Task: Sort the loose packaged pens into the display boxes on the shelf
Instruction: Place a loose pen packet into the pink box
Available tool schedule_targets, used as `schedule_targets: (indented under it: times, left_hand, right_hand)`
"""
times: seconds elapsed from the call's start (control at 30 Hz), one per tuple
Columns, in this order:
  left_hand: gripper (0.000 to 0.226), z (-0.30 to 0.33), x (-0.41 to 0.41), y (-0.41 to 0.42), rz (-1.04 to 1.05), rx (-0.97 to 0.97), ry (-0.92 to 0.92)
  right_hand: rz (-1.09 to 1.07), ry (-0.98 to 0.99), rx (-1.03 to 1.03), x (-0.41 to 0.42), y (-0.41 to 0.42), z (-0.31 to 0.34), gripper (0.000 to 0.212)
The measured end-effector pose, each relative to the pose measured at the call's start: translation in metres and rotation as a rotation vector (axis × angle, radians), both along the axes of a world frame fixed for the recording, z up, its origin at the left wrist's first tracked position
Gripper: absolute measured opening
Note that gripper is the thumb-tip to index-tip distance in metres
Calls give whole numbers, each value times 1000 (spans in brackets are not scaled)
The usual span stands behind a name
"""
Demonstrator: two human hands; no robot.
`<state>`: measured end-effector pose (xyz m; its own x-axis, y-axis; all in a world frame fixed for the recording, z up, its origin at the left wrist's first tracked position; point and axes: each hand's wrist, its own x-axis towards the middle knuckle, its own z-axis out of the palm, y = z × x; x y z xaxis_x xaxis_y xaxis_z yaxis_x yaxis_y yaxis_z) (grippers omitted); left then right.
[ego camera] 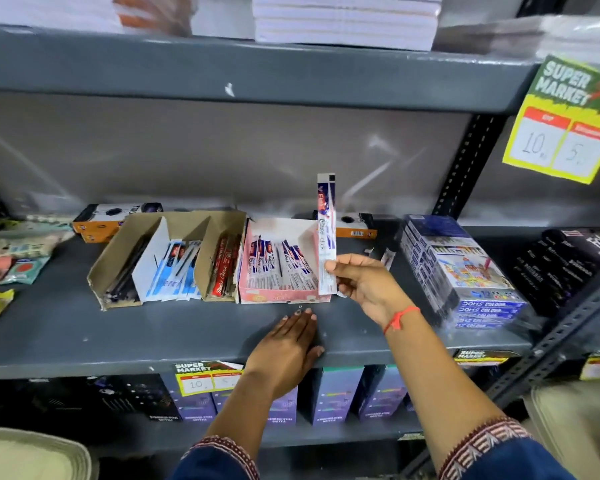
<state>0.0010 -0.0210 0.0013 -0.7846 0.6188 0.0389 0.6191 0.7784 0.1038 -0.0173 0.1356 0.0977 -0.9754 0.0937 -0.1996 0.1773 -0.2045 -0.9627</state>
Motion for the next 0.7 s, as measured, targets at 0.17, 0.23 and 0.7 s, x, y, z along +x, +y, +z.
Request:
schedule_targets:
  times: [0.17, 0.23, 0.7]
  left_hand:
    - [61, -3, -1, -4, -36, 8, 33]
    - [58, -3, -1, -4, -36, 5, 18]
    - [71, -4, -6, -8, -89, -25, 13]
  right_hand:
    - [58, 21, 36, 6, -23, -2, 17]
    - [65, 21, 30, 9, -30, -5, 16]
    - [2, -46, 14, -3, -43, -8, 14]
